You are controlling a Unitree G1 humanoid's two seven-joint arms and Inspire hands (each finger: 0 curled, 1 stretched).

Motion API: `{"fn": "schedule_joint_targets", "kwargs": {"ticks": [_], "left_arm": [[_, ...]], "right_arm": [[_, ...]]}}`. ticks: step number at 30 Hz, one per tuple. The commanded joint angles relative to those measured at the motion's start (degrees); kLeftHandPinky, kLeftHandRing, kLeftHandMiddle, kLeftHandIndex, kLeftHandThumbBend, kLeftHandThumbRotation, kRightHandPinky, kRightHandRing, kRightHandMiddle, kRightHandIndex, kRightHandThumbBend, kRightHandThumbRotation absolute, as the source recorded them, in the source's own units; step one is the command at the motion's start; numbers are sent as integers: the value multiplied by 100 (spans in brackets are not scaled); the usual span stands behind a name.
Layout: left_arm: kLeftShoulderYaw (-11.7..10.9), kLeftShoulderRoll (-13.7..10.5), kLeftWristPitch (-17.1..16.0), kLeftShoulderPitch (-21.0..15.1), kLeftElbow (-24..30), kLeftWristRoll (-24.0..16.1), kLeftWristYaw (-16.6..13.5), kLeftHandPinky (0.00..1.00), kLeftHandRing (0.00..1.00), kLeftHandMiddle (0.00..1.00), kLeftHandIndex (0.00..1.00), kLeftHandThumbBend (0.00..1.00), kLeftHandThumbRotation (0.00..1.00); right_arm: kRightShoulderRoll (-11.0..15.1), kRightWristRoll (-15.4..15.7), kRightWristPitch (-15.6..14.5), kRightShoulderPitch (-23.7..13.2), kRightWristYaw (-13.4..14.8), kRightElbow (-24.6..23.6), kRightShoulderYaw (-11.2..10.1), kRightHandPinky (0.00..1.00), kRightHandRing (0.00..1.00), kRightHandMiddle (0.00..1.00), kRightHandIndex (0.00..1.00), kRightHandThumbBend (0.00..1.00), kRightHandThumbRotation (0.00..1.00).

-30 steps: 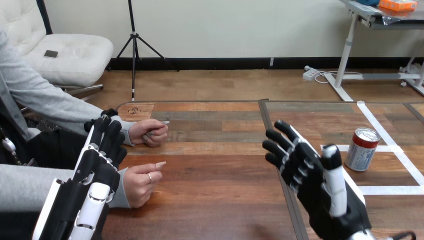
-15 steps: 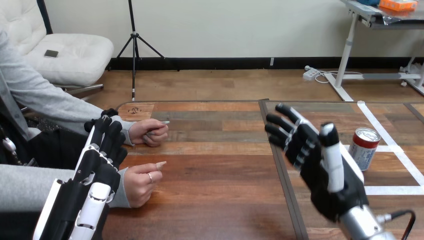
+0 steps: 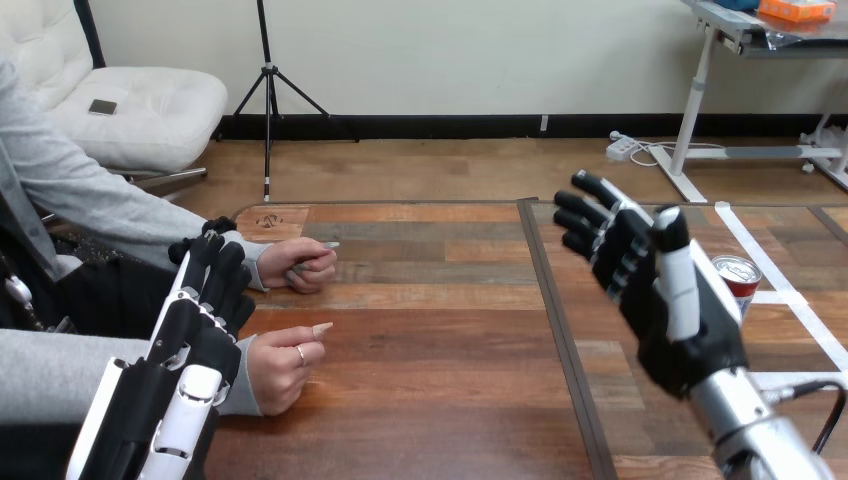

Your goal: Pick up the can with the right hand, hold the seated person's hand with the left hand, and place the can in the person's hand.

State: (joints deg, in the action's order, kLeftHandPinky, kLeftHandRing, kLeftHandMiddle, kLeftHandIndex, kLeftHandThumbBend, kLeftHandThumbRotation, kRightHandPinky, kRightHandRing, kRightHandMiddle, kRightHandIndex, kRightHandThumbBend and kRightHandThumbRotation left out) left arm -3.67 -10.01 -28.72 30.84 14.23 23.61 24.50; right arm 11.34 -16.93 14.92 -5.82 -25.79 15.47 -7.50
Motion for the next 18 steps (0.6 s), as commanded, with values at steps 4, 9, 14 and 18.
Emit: {"fn": "schedule_joint_targets", "kwargs": {"ticks": [4,9,14,18], "left_arm": [[-89,-56,11,-292,288,10,21,100,100,100,100,51,75],[-91,-62,42,-288,301,21,23,100,100,100,100,50,75],[-101,-46,16,-307,274,-27,4,100,100,100,100,51,75],[-99,-69,38,-313,267,2,30,100,100,100,100,51,75]], "right_arm": [[224,50,405,-972,97,474,-294,92,90,88,90,89,100],[271,24,429,-1149,112,623,-364,91,90,88,90,88,100],[307,27,493,-1327,193,783,-440,92,91,88,90,87,100],[341,59,578,-1464,258,954,-479,91,90,89,91,86,99]]}}
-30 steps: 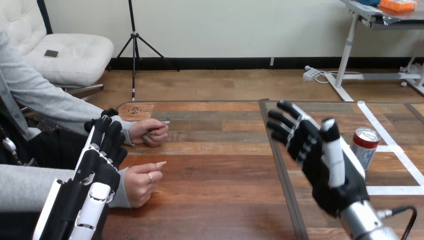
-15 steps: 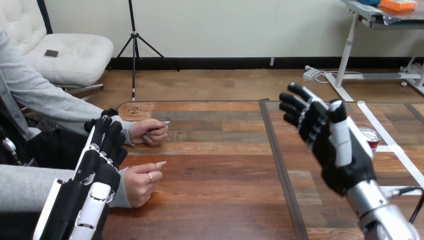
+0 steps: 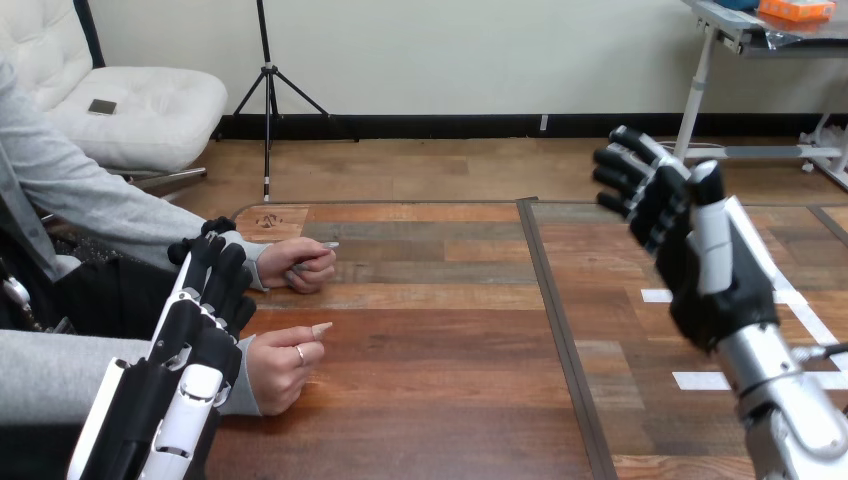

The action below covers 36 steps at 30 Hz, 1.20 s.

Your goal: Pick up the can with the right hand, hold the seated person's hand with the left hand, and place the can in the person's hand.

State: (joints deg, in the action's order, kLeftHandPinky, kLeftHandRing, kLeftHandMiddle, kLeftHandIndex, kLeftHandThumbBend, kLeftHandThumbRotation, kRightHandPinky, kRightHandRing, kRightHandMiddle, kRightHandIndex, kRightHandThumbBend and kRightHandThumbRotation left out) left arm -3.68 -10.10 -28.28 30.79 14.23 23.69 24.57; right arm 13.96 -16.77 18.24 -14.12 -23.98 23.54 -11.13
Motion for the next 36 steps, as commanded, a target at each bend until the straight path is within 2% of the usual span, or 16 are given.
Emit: {"fn": "schedule_joint_targets", "kwargs": {"ticks": [1,7,22,33,36], "left_arm": [[-93,-54,-7,-313,258,16,33,100,100,100,100,51,75],[-84,-62,17,-326,236,68,64,100,100,100,100,50,74],[-109,-49,22,-314,210,37,34,100,100,100,100,49,73],[-120,-87,51,-320,143,183,159,100,100,100,100,48,73],[-140,-84,25,-338,102,179,203,100,100,100,100,48,73]], "right_arm": [[102,67,278,-689,96,220,-130,91,90,89,91,85,99],[227,205,465,-935,121,599,-182,90,90,89,91,86,99],[481,348,657,-1493,224,1492,-319,88,91,89,92,91,98],[689,401,779,-1858,263,2242,-422,93,92,90,93,91,96],[757,484,813,-1955,365,2471,-435,94,92,90,93,91,96]]}}
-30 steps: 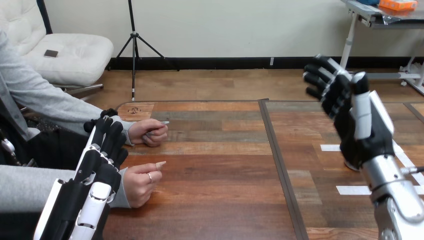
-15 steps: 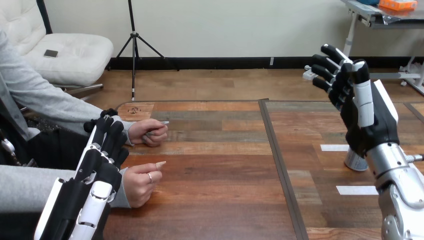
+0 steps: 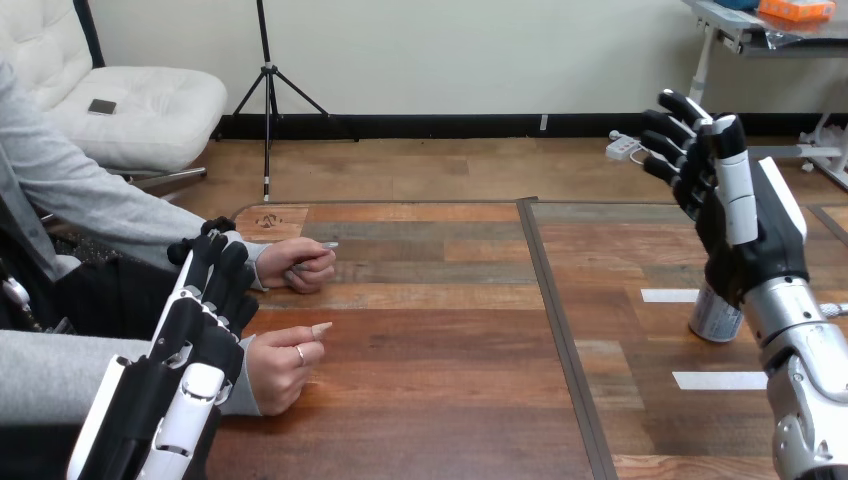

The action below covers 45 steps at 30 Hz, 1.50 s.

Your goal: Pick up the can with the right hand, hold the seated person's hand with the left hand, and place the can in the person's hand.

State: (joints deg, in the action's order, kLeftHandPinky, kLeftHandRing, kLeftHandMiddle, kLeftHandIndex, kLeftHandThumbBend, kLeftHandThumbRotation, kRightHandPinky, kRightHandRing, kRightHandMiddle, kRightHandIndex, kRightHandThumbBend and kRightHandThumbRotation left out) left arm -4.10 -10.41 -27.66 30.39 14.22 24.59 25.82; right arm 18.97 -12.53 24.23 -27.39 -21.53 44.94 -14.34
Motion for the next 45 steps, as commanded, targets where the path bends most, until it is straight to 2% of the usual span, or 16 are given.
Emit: {"fn": "schedule_joint_targets", "kwargs": {"ticks": [1,6,14,24,45], "left_arm": [[-105,-53,-44,-299,98,78,88,100,100,100,100,48,73],[-134,-38,-46,-303,85,61,118,100,100,100,100,48,73],[-168,-2,-57,-312,77,15,120,100,100,100,100,48,73],[-174,20,-84,-354,58,-4,141,100,100,100,100,47,72],[-170,-44,22,-319,155,44,174,100,100,100,100,48,72]], "right_arm": [[295,110,201,-673,195,429,-115,94,92,90,93,92,96],[387,219,180,-837,410,762,-131,90,91,89,91,96,93],[592,323,151,-1111,657,1358,-143,91,92,90,90,94,93],[760,307,154,-1345,757,1960,-242,90,92,90,90,90,93],[868,230,-17,-1584,938,2460,-449,93,93,92,92,82,92]]}}
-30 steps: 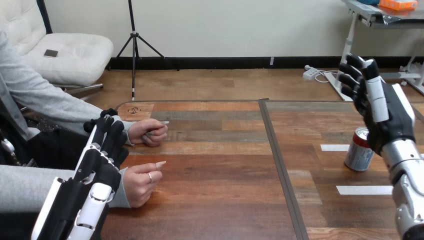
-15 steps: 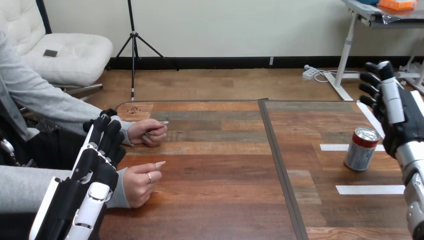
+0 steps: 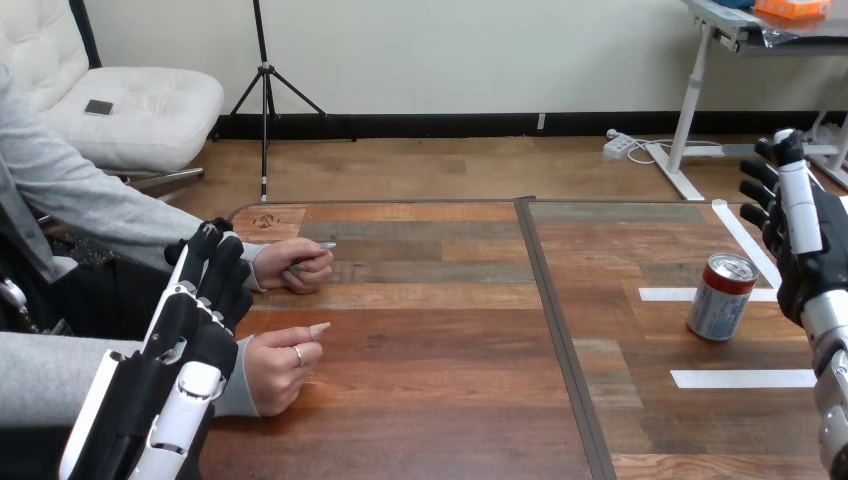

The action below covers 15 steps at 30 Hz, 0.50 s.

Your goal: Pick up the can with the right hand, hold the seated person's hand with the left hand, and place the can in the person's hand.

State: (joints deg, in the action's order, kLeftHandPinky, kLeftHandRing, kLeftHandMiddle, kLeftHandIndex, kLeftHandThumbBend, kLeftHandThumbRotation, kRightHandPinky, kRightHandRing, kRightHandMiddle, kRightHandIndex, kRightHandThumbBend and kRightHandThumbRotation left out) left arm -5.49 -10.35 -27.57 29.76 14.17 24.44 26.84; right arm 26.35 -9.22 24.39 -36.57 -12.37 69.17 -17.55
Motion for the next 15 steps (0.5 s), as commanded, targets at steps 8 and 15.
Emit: {"fn": "schedule_joint_targets", "kwargs": {"ticks": [8,15], "left_arm": [[-43,-56,29,-264,153,70,114,100,100,100,100,47,72],[-44,-41,-2,-277,146,56,153,100,100,100,100,46,71]], "right_arm": [[177,-39,-179,-732,159,127,-154,92,93,91,92,84,90],[216,-41,-405,-797,265,199,-177,90,92,90,90,82,86]]}}
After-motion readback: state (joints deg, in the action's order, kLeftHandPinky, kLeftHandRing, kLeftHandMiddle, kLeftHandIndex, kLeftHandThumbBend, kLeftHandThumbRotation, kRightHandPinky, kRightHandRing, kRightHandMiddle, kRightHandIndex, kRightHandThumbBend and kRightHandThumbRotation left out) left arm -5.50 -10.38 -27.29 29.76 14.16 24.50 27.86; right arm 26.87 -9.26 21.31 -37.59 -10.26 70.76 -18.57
